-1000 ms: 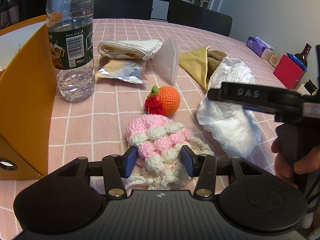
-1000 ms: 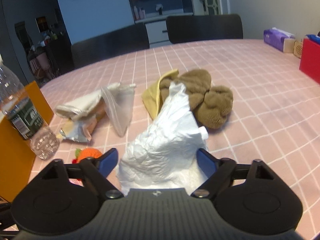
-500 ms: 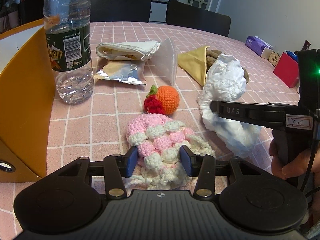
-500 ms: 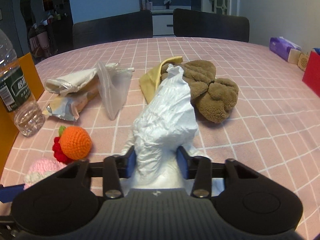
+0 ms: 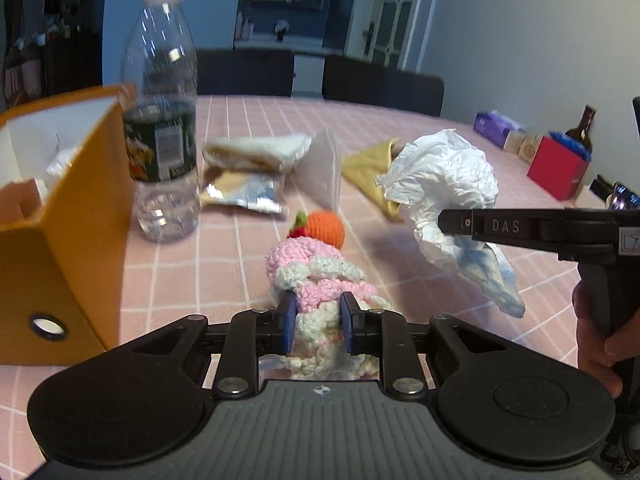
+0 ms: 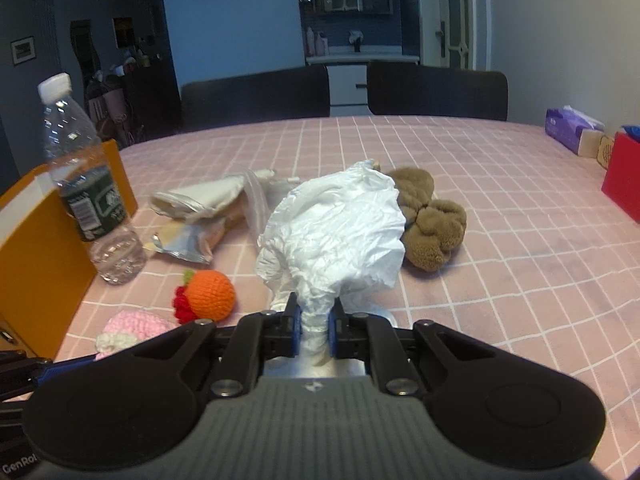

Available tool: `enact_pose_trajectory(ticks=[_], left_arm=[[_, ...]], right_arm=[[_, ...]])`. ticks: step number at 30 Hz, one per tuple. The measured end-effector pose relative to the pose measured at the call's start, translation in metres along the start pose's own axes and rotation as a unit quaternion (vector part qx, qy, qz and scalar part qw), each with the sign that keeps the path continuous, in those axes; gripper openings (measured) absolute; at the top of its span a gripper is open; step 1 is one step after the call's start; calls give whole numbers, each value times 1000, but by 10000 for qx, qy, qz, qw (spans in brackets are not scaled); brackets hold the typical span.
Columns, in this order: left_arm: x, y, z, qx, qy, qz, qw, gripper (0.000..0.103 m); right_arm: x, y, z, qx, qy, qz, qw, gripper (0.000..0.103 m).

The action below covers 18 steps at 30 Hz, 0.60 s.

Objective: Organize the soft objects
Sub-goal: 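Grasp the pink crocheted item with the left tool while the right tool grasps the white tissue, then carry the crocheted item and tissue into the orange box and release both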

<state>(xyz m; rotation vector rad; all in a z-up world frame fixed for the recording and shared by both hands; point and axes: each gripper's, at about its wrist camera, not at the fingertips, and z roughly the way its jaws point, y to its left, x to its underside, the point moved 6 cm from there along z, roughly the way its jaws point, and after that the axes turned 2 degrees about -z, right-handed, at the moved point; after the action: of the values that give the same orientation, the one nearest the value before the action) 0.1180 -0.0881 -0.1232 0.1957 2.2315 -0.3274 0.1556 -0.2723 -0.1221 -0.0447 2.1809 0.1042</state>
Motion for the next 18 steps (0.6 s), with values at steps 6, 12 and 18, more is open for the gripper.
enact_pose_trajectory(ticks=[6, 12, 18], left_arm=[[-17, 5, -43, 37, -579, -77, 9983, 25], [-41, 22, -95, -94, -1212, -38, 9926, 25], [-61, 56, -140, -376, -1640, -64, 9857, 25]], right_arm=[[-16, 16, -49, -191, -525, -166, 9983, 10], [-33, 42, -88, -763, -903, -268, 9926, 10], [-55, 87, -112, -1482, -1135, -587, 9807, 10]])
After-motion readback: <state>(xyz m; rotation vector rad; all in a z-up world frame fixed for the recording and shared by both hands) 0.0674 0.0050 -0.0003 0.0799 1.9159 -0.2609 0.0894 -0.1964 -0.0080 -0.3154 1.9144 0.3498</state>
